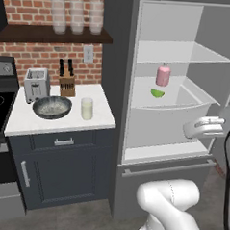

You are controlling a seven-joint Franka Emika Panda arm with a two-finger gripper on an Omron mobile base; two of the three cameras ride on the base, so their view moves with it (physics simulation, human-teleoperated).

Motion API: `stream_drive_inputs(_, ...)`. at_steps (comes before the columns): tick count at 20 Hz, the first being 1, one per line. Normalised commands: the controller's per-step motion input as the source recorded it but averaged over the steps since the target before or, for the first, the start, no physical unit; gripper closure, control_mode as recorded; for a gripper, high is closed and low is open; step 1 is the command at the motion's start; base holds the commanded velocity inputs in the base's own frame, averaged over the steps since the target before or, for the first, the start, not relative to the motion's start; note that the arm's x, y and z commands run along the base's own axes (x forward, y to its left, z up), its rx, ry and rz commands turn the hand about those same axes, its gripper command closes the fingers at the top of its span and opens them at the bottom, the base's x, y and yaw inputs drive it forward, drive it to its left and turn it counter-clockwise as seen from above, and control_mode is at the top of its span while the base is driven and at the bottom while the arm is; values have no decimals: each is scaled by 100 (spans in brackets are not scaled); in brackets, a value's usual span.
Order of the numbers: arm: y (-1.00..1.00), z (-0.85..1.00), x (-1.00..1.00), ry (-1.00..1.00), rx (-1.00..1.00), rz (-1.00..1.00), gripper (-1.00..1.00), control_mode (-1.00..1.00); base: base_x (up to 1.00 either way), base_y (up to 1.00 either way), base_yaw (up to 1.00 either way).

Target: Grab a lemon wedge from the fridge and one ice cube from the ice bowl, and put them in the glass of lemonade.

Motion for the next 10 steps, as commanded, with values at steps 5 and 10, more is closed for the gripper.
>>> stream_drive_inputs(5, 52, 0, 0, 0, 0, -21, -100, -100, 0, 0, 0)
stream_drive_inputs(10, 4, 0, 0, 2, 0, -7, -100, -100, 0, 0, 0)
